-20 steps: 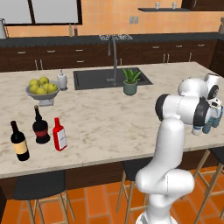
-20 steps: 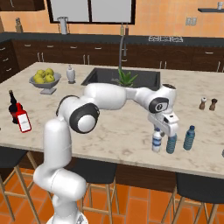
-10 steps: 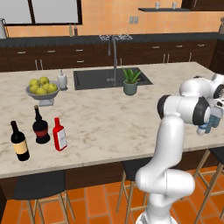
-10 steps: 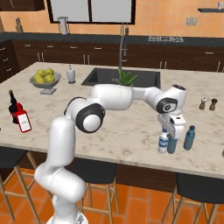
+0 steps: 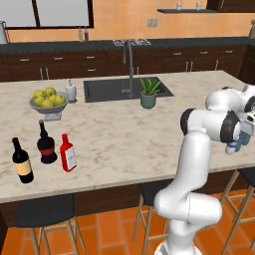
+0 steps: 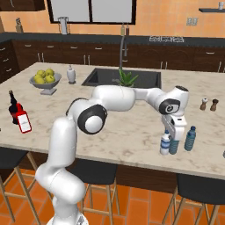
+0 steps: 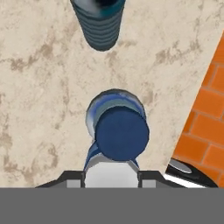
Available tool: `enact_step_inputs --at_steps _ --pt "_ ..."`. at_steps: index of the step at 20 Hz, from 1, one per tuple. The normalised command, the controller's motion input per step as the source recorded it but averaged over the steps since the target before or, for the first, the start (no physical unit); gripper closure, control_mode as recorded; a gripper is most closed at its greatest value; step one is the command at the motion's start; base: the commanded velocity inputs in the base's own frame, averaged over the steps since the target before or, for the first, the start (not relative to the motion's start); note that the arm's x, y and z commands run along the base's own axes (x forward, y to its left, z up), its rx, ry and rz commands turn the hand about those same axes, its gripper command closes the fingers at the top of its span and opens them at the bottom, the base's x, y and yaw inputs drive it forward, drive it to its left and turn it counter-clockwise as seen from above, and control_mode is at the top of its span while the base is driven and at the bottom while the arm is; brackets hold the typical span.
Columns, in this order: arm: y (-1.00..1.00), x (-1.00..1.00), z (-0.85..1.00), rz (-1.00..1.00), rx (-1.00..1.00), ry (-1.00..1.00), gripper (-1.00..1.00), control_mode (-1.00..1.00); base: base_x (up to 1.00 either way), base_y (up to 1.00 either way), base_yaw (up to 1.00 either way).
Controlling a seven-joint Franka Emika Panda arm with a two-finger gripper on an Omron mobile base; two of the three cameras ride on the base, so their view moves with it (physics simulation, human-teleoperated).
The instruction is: Move the plastic bottles in the middle to the plastics group, and the glass bottles in the middle to the glass group.
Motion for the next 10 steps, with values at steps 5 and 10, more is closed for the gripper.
enact_step_inputs --at_steps 5,10 --pt "0.00 -0.07 0.01 -0.06 -0.01 0.00 -1.00 -1.00 0.00 0.00 0.00" --pt "0.00 -0.01 0.11 -0.02 0.00 0.00 -1.00 -1.00 0.00 0.00 0.00"
